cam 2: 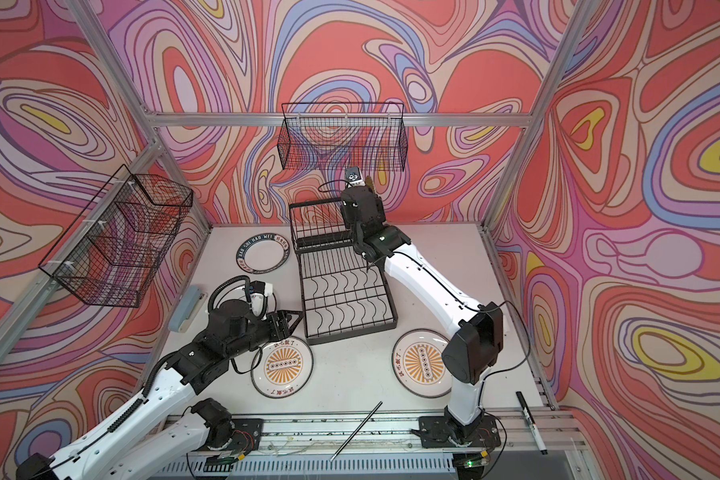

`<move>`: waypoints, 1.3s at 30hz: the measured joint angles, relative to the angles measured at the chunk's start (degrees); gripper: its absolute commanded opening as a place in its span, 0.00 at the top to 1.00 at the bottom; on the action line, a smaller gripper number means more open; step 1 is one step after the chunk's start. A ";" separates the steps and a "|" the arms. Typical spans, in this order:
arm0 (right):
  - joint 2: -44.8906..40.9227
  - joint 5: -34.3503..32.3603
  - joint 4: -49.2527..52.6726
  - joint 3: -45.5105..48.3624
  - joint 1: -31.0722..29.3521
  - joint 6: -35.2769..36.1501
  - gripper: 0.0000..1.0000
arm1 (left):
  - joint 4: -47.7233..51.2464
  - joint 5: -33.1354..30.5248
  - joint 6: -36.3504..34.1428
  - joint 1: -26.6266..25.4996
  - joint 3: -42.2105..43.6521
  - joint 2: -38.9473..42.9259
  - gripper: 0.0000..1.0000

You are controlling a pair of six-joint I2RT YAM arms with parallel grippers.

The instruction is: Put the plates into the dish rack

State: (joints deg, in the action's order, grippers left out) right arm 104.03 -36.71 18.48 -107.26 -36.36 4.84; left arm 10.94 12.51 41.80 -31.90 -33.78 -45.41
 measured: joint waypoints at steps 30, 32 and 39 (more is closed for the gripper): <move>0.26 -3.67 -3.10 2.40 -0.22 -4.04 1.00 | 0.15 -0.55 -0.02 0.00 0.02 0.44 0.44; 0.59 -3.91 -3.39 2.40 -0.24 -4.17 1.00 | 0.17 -0.61 -0.02 0.00 0.00 0.44 0.44; 1.38 -4.50 -3.96 2.40 -0.22 -4.61 1.00 | 0.24 -0.59 -0.04 0.00 0.00 0.42 0.44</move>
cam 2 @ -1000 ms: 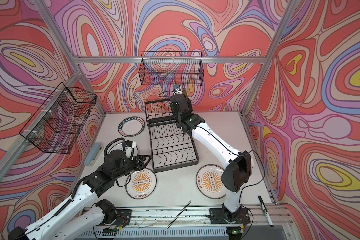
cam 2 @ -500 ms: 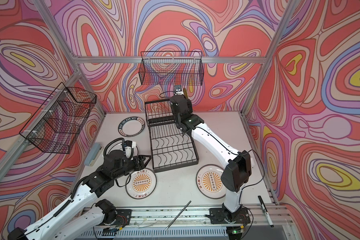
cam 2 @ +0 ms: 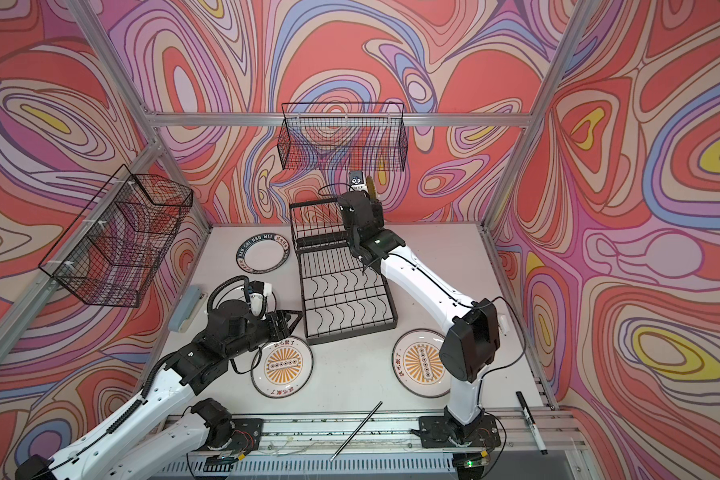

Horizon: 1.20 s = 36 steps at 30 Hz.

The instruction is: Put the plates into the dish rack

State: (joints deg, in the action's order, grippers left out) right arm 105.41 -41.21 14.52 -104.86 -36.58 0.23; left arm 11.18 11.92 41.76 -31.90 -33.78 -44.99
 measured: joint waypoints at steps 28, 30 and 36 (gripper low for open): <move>3.50 -0.98 1.97 -3.19 0.00 -0.90 0.80 | 0.26 -0.20 -1.05 0.00 0.00 -0.46 0.44; 3.50 -1.03 1.99 -3.30 0.00 -0.90 0.77 | 0.26 -0.22 -1.07 0.00 0.00 -0.39 0.44; 3.48 -0.92 1.95 -3.91 0.04 -0.98 0.64 | 0.57 -0.24 -1.09 0.00 0.00 -0.17 0.44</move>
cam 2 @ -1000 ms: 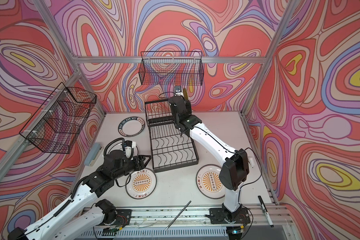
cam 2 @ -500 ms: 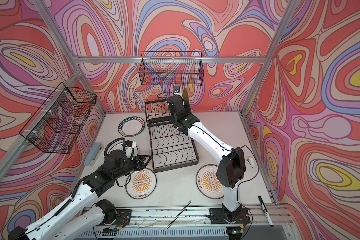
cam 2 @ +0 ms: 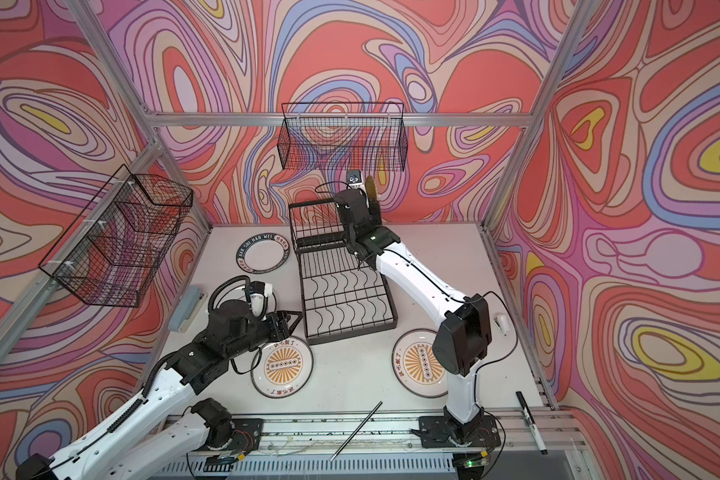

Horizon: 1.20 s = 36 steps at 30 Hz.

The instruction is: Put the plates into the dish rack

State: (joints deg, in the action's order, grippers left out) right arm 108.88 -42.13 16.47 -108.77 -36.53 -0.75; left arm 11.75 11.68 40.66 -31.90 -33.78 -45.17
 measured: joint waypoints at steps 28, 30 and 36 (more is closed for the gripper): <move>-17.00 8.59 -0.66 10.21 0.02 -3.02 0.32 | 0.94 -0.63 0.07 0.00 0.00 0.79 0.44; -18.51 9.03 -0.68 12.13 0.02 -3.19 0.31 | 0.94 -0.87 0.04 0.00 0.00 0.87 0.44; -23.17 9.35 -1.29 19.21 0.02 -3.48 0.27 | 0.94 -1.29 0.02 0.00 0.00 0.76 0.44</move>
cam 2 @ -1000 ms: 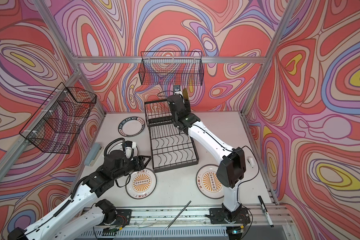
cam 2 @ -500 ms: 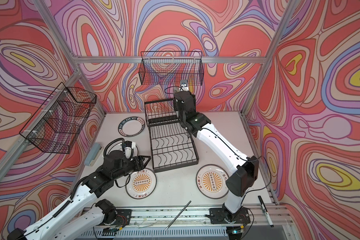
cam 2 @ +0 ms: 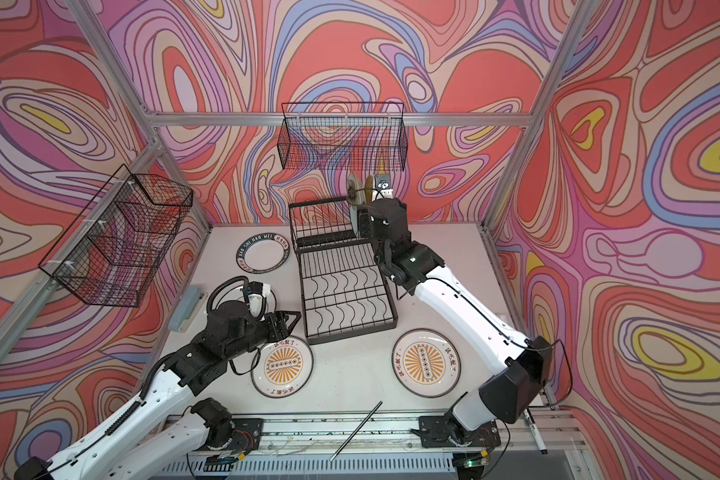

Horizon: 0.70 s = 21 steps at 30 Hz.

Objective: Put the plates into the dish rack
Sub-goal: 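Withdraw the right gripper from the rack and lower it toward the sunburst plate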

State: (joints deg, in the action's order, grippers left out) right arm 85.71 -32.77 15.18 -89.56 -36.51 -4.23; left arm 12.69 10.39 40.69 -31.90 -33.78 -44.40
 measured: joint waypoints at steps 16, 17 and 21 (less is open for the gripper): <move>-13.62 -1.36 -1.38 21.20 0.20 -5.03 0.22 | -0.11 0.04 -0.02 0.00 0.00 -2.93 0.44; -14.19 -1.33 -1.18 22.27 0.22 -5.75 0.23 | -0.15 0.07 -0.04 0.00 0.00 -3.21 0.44; -15.80 -1.27 0.22 26.10 0.63 -9.09 0.20 | -0.46 0.13 -0.02 0.00 0.00 -4.22 0.44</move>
State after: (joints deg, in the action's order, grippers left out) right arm 69.91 -34.04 15.40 -63.46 -35.88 -13.32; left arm 12.23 10.52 40.66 -31.90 -33.78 -48.62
